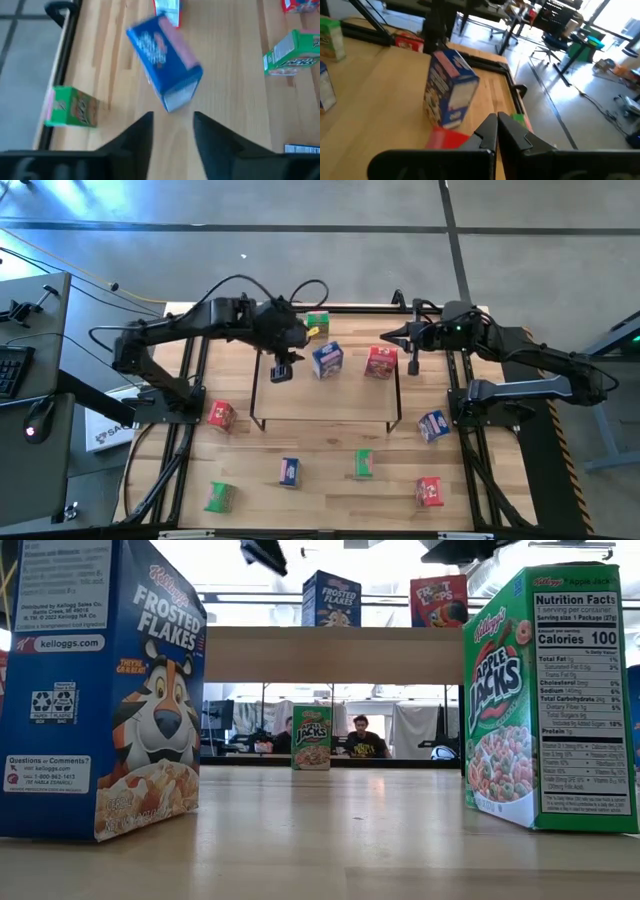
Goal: Stack cereal on shelf
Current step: Put the top blue cereal box on the shelf
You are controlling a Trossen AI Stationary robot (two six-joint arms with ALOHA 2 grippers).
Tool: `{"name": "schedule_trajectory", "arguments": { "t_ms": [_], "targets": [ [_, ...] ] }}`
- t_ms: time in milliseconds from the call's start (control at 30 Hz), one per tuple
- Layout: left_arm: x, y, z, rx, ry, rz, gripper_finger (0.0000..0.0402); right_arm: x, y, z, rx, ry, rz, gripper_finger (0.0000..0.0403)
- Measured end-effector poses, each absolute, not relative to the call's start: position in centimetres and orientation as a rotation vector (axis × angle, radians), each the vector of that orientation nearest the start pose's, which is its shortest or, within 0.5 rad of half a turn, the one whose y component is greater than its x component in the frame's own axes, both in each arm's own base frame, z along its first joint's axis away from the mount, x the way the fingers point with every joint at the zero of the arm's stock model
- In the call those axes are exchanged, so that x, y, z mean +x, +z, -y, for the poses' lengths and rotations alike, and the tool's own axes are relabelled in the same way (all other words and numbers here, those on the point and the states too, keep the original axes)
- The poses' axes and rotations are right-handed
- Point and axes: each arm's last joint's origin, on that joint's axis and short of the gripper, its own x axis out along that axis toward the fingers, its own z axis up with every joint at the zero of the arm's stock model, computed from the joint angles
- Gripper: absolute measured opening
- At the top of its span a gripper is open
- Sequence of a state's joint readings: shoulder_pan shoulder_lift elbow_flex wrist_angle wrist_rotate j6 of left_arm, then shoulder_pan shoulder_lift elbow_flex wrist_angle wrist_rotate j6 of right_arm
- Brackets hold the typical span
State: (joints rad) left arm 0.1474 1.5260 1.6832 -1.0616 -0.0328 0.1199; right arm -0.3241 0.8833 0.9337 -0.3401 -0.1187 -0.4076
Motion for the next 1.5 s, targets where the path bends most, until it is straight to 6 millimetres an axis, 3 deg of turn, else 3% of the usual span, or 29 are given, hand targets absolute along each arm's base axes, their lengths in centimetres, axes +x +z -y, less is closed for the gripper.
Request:
{"name": "schedule_trajectory", "arguments": {
  "t_ms": [133,267,433,667,1167,1333,1500],
  "targets": [
    [29.0,35.8,-4.1,-0.027,0.075,-0.824,0.0053,17.0,35.3,5.4,-0.326,-0.152,-0.338,0.0000],
    [29.7,32.7,-3.9,-0.062,0.080,-0.727,0.0012,17.0,35.0,5.4,-0.312,-0.133,-0.361,0.0000],
    [30.5,31.0,-4.5,-0.046,0.150,-0.696,0.0004,17.3,34.7,5.4,-0.286,-0.133,-0.378,0.0000],
    [30.9,30.7,-5.7,0.004,0.228,-0.683,0.0003,17.3,34.7,5.4,-0.283,-0.134,-0.376,0.0000],
    [32.9,29.6,-6.1,0.032,0.175,-0.631,0.0003,17.3,34.7,5.4,-0.253,-0.139,-0.373,0.0000],
    [32.0,31.0,-6.1,0.053,0.176,-0.584,0.0003,17.3,34.7,5.4,-0.227,-0.139,-0.378,0.0000],
    [30.4,32.2,-7.3,0.022,0.164,-0.574,0.0003,17.0,35.2,4.3,-0.199,-0.107,-0.410,0.0000]
  ]
}}
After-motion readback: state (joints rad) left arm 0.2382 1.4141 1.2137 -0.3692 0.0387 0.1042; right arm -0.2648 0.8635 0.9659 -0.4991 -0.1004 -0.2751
